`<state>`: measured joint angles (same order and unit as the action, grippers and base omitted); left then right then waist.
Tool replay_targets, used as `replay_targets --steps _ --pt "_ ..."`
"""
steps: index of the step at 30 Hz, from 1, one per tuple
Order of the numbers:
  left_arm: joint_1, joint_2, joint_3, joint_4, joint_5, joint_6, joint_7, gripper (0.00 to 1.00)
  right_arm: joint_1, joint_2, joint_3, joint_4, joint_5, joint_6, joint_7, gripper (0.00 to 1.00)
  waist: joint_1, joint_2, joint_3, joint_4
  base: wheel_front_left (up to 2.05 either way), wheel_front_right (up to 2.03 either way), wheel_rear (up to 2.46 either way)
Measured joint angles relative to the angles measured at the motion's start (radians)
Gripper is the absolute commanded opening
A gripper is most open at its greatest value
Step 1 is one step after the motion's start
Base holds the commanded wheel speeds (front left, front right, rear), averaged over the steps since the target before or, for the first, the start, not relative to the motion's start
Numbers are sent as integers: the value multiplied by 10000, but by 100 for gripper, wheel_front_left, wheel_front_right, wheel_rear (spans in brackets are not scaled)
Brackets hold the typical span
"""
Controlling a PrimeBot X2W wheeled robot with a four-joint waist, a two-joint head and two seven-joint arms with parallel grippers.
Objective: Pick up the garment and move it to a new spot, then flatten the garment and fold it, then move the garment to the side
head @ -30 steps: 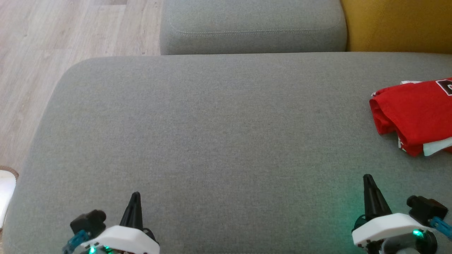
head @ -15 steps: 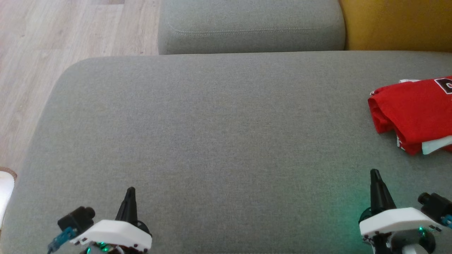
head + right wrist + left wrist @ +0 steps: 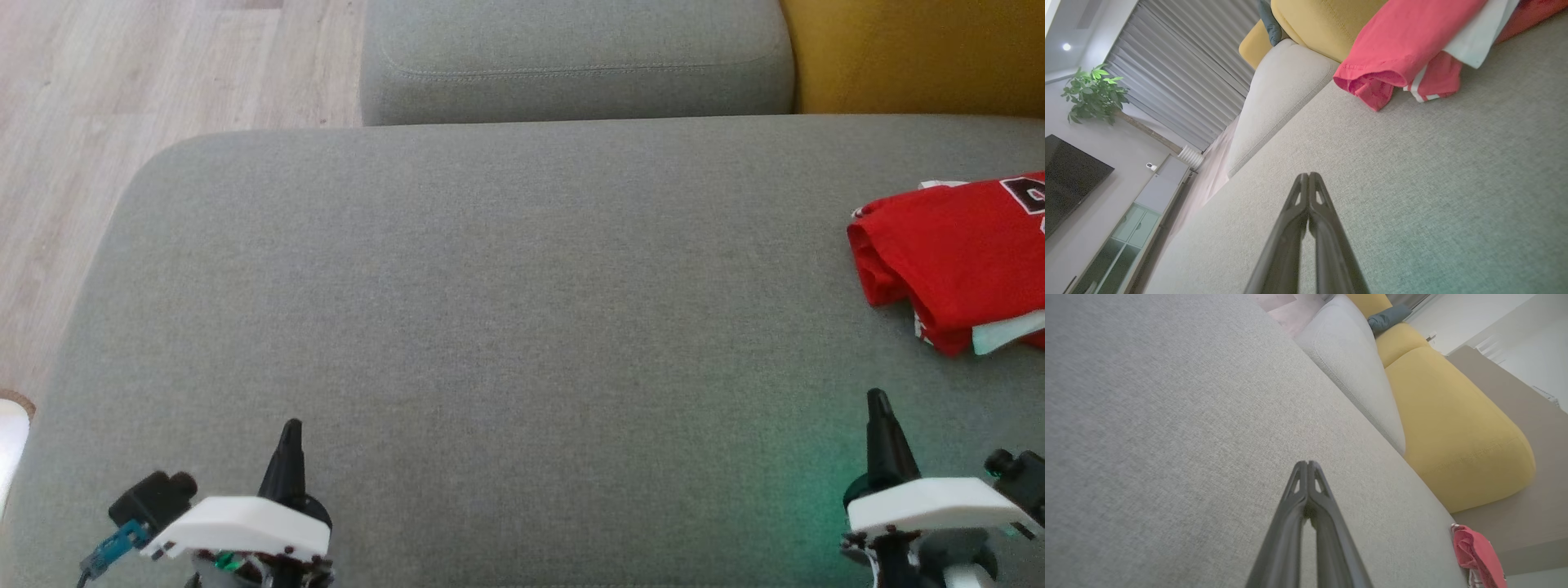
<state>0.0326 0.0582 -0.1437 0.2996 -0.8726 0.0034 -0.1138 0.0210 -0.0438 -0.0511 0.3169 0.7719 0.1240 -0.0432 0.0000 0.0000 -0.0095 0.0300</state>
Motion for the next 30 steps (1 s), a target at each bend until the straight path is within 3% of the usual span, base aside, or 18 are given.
replay_targets --steps 30 --pt "-237 2 794 -75 -3156 -491 861 0 -338 0 -332 -150 3448 0 627 0 0 0 53 -126 0 0 0"
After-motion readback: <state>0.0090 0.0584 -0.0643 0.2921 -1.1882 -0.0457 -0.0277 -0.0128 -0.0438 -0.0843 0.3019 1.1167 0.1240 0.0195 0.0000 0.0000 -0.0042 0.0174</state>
